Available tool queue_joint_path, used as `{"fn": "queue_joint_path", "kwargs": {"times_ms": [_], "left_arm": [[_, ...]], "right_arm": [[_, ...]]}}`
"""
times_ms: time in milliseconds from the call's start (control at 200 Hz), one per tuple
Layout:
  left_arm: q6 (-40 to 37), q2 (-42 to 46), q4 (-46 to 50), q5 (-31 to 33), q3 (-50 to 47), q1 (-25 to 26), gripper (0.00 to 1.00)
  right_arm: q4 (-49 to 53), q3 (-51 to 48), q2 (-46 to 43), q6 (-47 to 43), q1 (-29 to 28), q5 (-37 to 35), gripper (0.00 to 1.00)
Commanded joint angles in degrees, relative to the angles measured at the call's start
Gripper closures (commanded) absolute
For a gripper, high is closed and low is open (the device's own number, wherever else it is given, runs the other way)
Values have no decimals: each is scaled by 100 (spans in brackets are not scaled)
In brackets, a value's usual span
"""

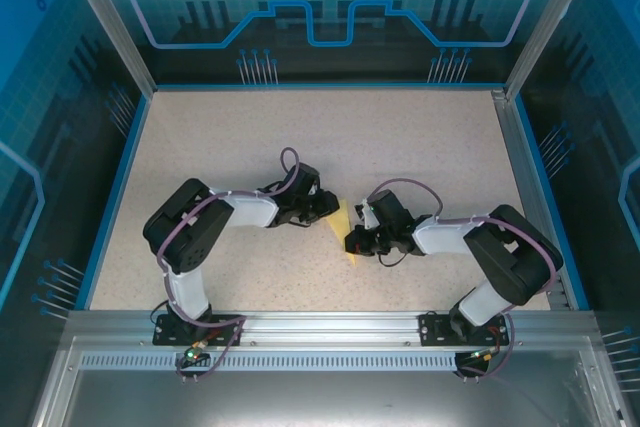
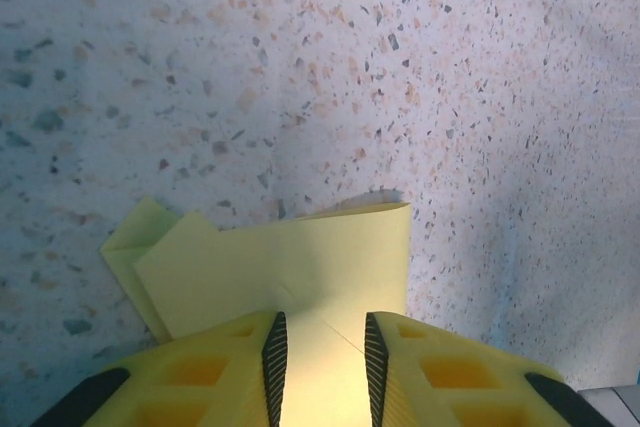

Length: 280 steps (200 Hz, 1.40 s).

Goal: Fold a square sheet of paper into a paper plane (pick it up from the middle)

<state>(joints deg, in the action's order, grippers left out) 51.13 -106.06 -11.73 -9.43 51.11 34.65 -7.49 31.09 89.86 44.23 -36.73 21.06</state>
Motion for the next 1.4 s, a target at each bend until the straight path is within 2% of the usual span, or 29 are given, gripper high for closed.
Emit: {"fn": "queue_joint_path", "kwargs": {"times_ms": [0, 450, 875, 1195, 1255, 1396], "left_arm": [[-286, -262, 372, 231, 203, -173, 69], [-598, -359, 100, 9, 206, -492, 67], [-989, -436, 417, -102, 603, -652, 65], [-1211, 704, 147, -310, 131, -653, 61], [-1202, 862, 84, -534, 10, -644, 61], [-1305, 981, -142, -867, -177, -350, 63]], "right_arm": [[929, -165, 14, -185, 24, -107, 100], [1135, -162, -180, -418, 167, 73, 99], [1284, -49, -153, -652, 271, 238, 99], [1484, 262, -85, -801, 304, 285, 98], [1520, 308, -75, -802, 304, 291, 97], [1574, 439, -40, -823, 306, 293, 97]]}}
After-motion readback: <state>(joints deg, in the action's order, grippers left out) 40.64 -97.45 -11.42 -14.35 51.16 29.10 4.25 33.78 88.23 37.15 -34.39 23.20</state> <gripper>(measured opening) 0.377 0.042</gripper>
